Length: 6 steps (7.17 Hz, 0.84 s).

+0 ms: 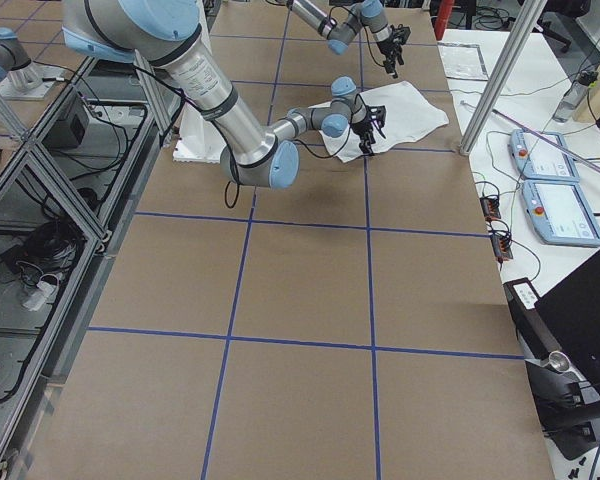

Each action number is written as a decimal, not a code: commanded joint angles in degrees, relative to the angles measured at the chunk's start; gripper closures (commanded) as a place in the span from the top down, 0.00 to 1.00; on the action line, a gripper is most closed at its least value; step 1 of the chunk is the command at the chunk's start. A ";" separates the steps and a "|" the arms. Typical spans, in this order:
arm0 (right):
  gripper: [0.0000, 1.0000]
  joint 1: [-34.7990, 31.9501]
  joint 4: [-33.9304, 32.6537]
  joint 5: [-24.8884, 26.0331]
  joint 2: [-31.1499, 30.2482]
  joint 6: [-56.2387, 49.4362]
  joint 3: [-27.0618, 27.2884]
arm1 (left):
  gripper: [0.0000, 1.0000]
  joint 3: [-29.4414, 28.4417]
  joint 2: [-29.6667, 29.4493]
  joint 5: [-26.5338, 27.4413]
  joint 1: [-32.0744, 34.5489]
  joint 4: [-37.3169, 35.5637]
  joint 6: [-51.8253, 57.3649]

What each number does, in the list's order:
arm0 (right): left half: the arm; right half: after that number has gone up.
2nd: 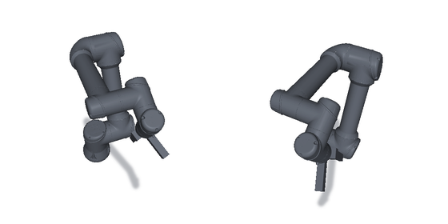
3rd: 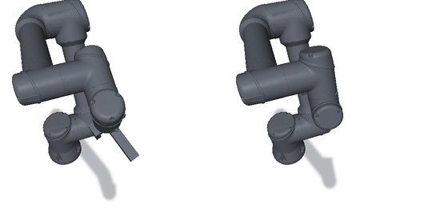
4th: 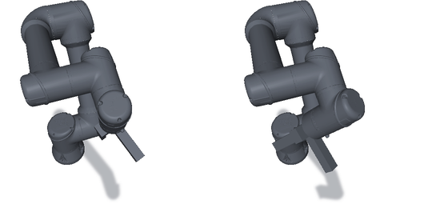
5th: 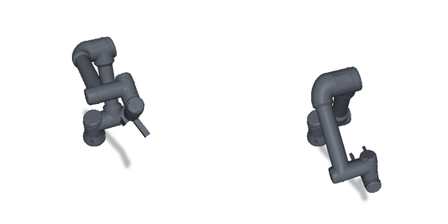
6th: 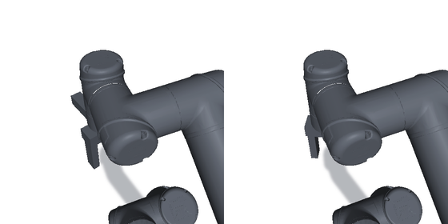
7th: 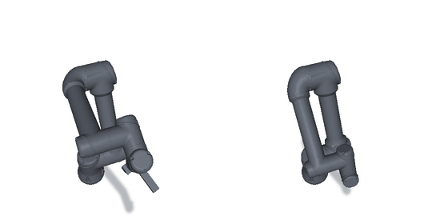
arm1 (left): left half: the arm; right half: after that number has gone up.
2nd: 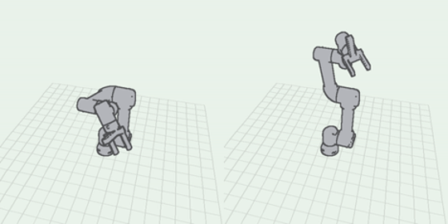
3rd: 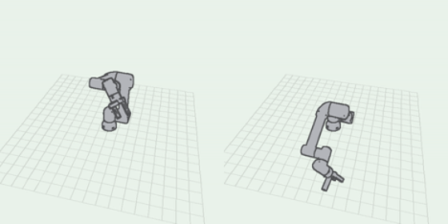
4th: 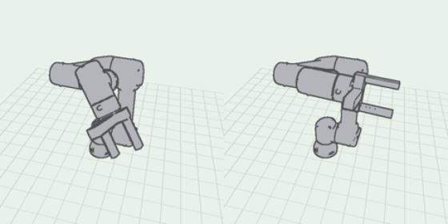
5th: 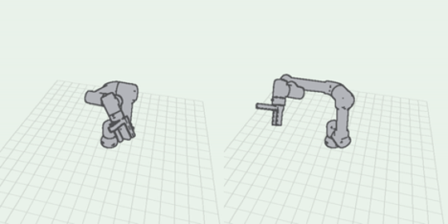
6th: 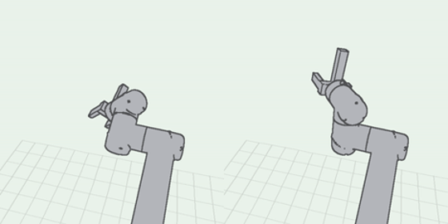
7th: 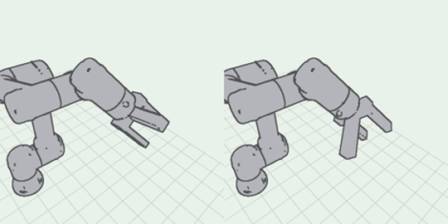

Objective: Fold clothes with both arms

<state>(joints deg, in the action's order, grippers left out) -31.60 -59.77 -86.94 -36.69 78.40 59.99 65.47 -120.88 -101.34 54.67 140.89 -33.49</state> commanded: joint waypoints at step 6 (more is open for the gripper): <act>0.00 2.40 -9.89 0.01 -15.26 -0.35 26.12 | 1.00 1.94 1.26 -0.09 -0.09 0.00 0.00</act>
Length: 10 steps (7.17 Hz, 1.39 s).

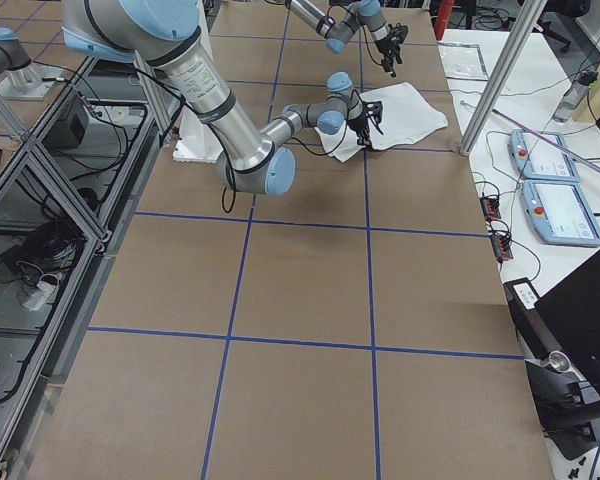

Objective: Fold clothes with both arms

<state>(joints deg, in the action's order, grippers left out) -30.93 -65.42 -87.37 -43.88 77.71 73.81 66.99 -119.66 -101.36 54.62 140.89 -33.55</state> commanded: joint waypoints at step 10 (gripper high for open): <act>1.00 8.96 -9.20 3.19 -27.39 2.80 39.90 | 1.00 20.75 8.36 -10.36 -6.93 -0.97 -18.96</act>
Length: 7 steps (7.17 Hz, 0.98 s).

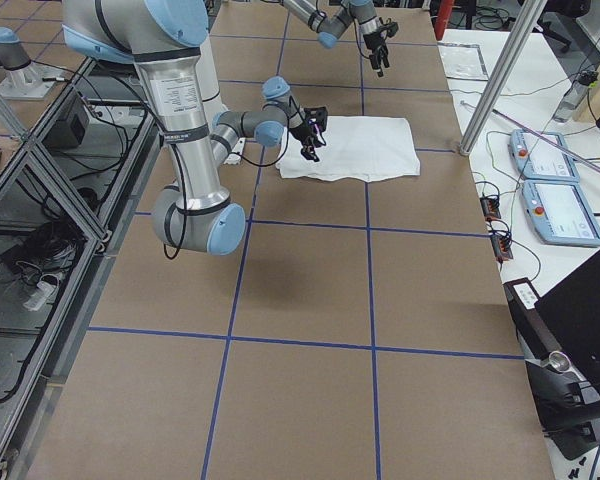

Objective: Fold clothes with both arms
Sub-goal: 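Move both grippers to the shirt's near edge corners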

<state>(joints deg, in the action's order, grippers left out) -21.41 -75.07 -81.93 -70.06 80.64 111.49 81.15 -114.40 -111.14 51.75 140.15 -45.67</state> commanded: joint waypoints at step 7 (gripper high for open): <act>1.00 -0.39 7.66 -2.53 -9.75 0.66 8.04 | 0.79 19.75 9.72 15.16 -33.63 -0.40 -35.81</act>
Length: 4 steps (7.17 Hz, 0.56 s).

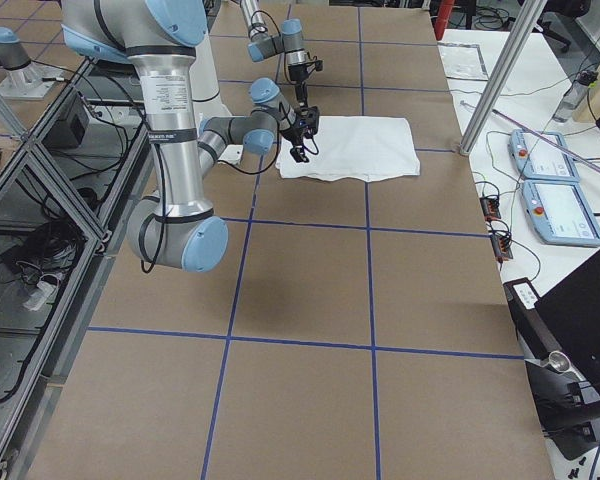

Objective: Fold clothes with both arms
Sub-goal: 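Move both grippers to the shirt's near edge corners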

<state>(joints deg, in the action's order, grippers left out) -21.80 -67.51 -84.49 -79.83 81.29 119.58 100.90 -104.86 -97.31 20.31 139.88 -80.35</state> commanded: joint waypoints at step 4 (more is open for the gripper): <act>1.00 0.00 0.09 0.11 0.03 0.01 -0.14 | 0.57 0.08 0.01 1.42 -3.17 -2.06 -1.22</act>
<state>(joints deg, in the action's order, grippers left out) -21.78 -67.45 -84.38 -79.81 81.30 119.51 100.98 -104.84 -95.91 17.32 137.91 -81.55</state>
